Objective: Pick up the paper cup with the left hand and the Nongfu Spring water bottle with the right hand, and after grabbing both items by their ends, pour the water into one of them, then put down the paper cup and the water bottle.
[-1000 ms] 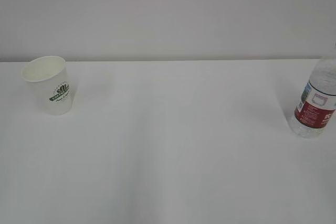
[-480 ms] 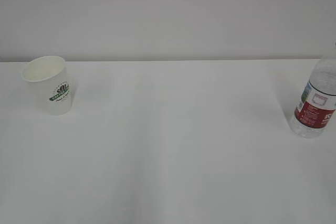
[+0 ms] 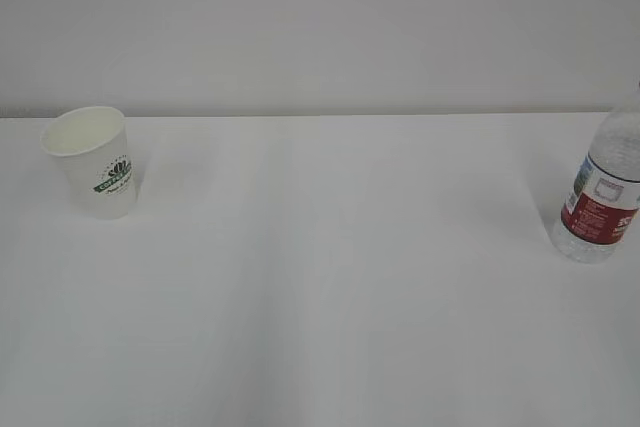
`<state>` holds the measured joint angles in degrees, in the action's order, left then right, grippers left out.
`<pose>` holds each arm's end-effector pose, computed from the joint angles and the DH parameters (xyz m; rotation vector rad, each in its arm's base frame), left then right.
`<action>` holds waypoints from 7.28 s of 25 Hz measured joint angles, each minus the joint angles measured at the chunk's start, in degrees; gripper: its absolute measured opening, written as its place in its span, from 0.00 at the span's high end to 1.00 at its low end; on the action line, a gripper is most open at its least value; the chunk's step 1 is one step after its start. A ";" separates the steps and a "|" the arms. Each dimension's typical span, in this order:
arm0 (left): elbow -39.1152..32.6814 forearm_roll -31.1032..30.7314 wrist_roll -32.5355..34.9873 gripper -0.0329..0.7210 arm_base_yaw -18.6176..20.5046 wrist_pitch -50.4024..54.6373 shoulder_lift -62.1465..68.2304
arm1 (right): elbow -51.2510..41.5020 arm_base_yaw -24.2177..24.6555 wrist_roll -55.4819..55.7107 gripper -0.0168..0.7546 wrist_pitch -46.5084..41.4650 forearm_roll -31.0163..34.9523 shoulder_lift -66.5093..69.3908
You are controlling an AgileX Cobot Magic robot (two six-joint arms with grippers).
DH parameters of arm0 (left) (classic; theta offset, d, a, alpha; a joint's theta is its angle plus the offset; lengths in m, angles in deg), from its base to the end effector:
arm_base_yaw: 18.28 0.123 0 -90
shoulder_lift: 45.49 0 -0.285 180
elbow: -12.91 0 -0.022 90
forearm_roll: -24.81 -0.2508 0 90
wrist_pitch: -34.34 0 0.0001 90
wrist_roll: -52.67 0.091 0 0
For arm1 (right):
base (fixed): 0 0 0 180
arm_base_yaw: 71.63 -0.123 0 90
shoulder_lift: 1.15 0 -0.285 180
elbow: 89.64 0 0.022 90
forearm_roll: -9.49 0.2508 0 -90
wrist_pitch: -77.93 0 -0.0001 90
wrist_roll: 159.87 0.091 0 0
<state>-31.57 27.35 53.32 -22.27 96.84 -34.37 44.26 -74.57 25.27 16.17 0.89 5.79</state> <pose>-0.0052 -0.0032 0.2949 0.0867 2.0598 -0.0892 -0.0131 -0.0127 0.2883 0.0519 1.9953 -0.0873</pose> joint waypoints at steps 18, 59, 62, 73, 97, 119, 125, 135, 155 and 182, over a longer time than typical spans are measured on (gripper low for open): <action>0.00 0.04 0.00 0.20 0.00 -19.62 14.06 | 0.00 0.00 -0.23 0.28 9.17 0.00 8.77; 0.00 -1.83 0.00 0.26 0.00 -51.16 37.98 | 3.36 0.00 -0.83 0.28 36.77 -0.01 33.78; 0.00 -2.54 0.00 0.26 0.00 -52.98 40.96 | 3.36 0.00 -0.83 0.28 40.04 -0.01 36.76; 0.00 -2.54 0.00 0.26 0.00 -60.83 50.57 | 3.36 0.00 -0.86 0.28 52.79 -0.48 45.52; -8.76 0.01 0.00 0.27 -1.71 -80.41 65.16 | -7.74 0.00 -0.86 0.28 76.15 1.30 54.73; -26.32 3.27 -2.28 0.29 -11.33 -107.76 73.90 | -24.26 0.00 2.51 0.28 96.03 2.03 61.50; -29.72 3.15 -3.40 0.29 -11.33 -117.55 80.44 | -26.33 0.00 2.14 0.28 102.01 2.03 67.89; -31.59 0.96 -3.58 0.29 -11.33 -127.73 90.68 | -27.85 0.00 -2.84 0.37 106.33 6.39 71.88; -31.59 0.75 -3.67 0.30 -11.33 -128.14 91.16 | -31.39 0.00 -7.86 0.39 126.62 12.16 91.03; -29.07 0.75 -3.67 0.06 -11.33 -128.36 91.16 | -28.78 0.00 -7.32 0.12 127.29 13.08 93.70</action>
<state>-60.63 28.10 49.65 -33.61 -31.52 56.80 15.48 -74.57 17.95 143.46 13.97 99.49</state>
